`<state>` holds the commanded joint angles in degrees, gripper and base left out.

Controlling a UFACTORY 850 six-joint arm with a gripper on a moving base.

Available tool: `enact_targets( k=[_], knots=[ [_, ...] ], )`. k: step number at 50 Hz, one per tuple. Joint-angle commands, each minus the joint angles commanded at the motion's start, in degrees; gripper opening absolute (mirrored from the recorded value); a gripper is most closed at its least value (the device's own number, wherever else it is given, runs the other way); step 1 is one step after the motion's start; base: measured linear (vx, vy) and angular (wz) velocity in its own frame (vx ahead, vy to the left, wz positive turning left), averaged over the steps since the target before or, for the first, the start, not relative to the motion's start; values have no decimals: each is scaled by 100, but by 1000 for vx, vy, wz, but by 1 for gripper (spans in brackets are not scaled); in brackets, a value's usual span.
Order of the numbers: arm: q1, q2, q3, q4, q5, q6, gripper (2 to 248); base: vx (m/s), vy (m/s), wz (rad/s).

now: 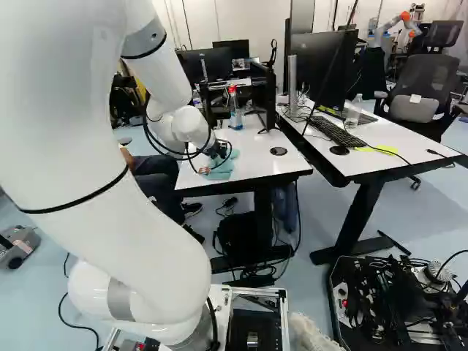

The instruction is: Clean the table with the green towel

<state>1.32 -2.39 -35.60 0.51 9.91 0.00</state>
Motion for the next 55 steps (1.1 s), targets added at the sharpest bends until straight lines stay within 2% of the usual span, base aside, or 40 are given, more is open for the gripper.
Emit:
enact_targets(
  k=[17, 38, 55],
  knots=[
    [-15, 383, 138, 0, -112, 0, 54, 0, 0, 0],
    [-80, 449, -117, 0, -768, 0, 54, 0, 0, 0],
    [-23, 744, -27, 0, -839, 0, 54, 0, 0, 0]
  ],
)
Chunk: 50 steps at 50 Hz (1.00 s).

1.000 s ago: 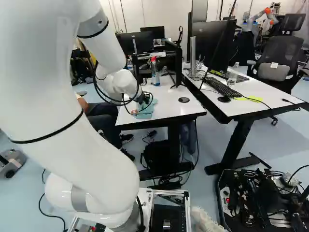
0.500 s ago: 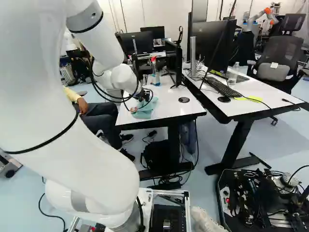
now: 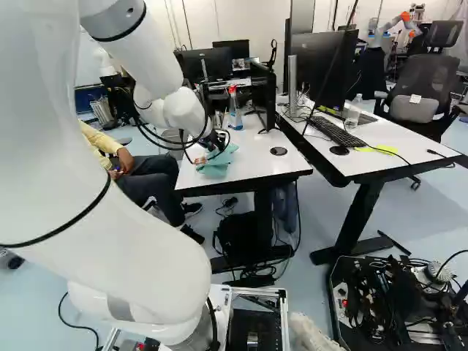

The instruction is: Clean the table with the green towel

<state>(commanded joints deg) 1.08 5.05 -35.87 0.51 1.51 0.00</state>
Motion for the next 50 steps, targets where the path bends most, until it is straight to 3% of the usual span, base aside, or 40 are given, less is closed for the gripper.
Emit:
enact_targets(
  k=[11, 50],
  knots=[
    [-30, -74, -83, 0, 0, 0, 54, 0, 0, 0],
    [-329, -1121, -1157, 0, 0, 0, 54, 0, 0, 0]
  ],
)
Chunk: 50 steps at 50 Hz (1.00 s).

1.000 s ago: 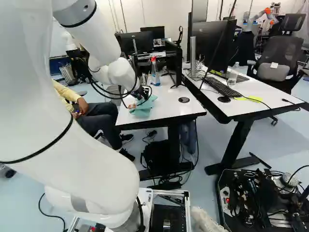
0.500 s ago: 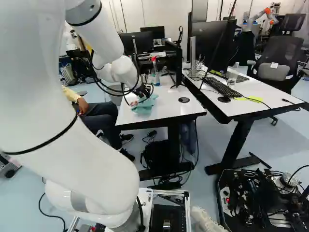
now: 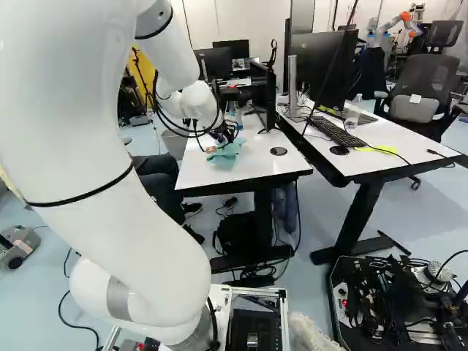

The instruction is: Clean the table with the green towel

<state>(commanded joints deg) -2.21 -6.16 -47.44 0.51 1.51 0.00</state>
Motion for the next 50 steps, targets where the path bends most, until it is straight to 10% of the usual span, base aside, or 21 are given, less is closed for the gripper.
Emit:
enact_targets(
  k=[50],
  knots=[
    [-406, -1044, -1187, 0, 10, 0, 54, 0, 0, 0]
  ],
)
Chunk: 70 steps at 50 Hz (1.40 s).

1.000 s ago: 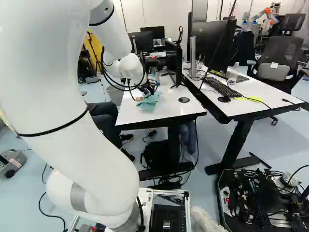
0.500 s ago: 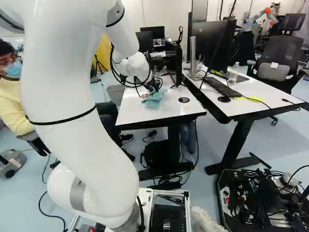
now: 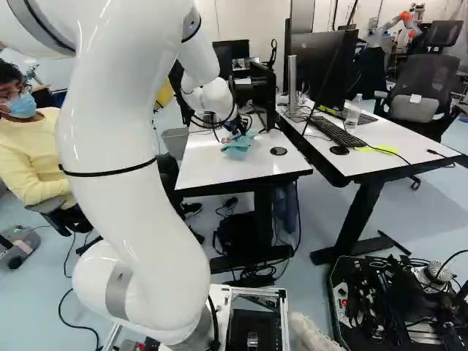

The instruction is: Clean the table with the green towel

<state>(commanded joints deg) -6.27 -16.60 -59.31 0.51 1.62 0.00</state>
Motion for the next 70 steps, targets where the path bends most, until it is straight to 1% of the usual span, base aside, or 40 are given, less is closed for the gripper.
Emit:
enact_targets(
  k=[9, 48, 70],
  knots=[
    [1, -69, -59, 0, 108, 0, 54, 0, 0, 0],
    [3, -632, -201, 0, 498, 0, 54, 0, 0, 0],
    [3, -675, -210, 0, 519, 0, 54, 0, 0, 0]
  ],
)
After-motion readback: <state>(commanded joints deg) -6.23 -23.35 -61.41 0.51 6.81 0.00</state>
